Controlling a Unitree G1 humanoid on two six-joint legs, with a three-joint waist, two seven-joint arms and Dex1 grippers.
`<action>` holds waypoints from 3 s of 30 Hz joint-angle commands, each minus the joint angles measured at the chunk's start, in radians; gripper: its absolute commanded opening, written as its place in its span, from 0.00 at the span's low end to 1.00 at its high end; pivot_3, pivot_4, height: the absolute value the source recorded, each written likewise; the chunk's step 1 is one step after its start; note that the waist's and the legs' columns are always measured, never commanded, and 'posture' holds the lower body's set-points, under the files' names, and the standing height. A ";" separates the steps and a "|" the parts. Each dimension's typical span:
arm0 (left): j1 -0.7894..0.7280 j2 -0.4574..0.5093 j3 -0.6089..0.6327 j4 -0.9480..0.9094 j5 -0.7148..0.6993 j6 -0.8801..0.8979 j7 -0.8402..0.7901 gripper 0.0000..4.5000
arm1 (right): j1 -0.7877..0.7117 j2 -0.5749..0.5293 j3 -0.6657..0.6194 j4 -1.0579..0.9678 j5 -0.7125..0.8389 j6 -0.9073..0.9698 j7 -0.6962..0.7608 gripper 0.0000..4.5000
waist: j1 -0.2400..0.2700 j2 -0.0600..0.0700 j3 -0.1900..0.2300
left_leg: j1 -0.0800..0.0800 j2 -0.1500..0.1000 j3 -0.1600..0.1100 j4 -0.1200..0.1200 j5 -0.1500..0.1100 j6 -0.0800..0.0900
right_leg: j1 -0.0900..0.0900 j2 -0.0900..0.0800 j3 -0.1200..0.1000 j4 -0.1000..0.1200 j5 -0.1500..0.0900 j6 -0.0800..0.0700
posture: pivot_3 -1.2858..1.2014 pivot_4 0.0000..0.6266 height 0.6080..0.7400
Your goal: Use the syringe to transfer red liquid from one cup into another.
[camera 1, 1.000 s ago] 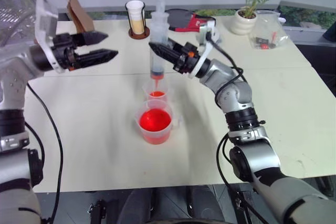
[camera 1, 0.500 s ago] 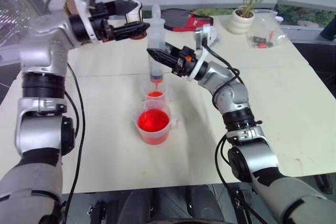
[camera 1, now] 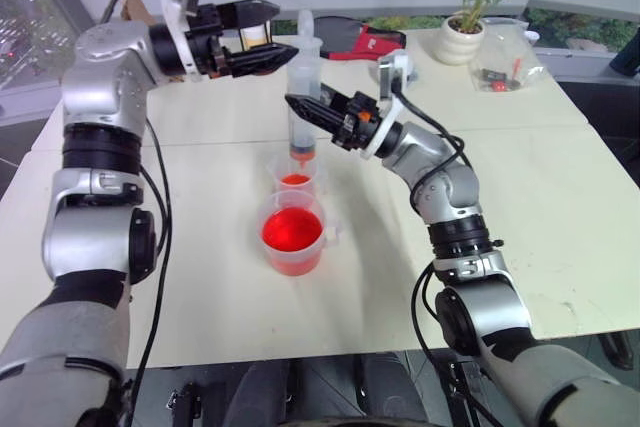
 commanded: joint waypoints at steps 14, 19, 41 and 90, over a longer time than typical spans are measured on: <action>-0.025 0.058 0.067 -0.073 -0.028 0.058 0.004 0.91 | -0.014 0.027 0.007 -0.035 -0.001 -0.008 0.019 0.31 | -0.003 0.000 0.000 | 0.000 0.000 -0.001 0.001 0.000 0.000 | 0.000 0.000 0.000 0.002 0.000 0.000 | 0.52 0.24 0.99; -0.043 0.021 0.051 -0.037 -0.009 0.027 0.004 0.91 | -0.007 0.035 0.019 -0.038 -0.011 -0.015 0.021 0.31 | -0.005 0.000 0.000 | 0.000 0.000 -0.001 0.001 0.000 0.000 | 0.000 0.000 0.000 0.002 0.000 0.000 | 0.52 0.24 0.99; 0.012 -0.023 0.028 -0.122 -0.004 0.053 -0.036 0.02 | -0.023 0.051 0.021 -0.019 -0.055 -0.078 0.012 0.31 | -0.016 0.000 0.000 | 0.000 0.000 -0.001 0.000 0.000 0.000 | -0.001 0.000 0.000 0.002 0.000 0.000 | 0.52 0.24 0.99; 0.451 0.243 0.124 -0.748 -0.275 0.468 0.044 0.76 | -0.295 -0.302 -0.273 -0.099 0.150 0.596 -0.443 0.31 | 0.034 0.000 0.000 | 0.000 -0.003 -0.005 0.002 -0.001 0.001 | 0.000 -0.004 0.001 -0.004 0.000 -0.001 | 0.52 0.24 0.99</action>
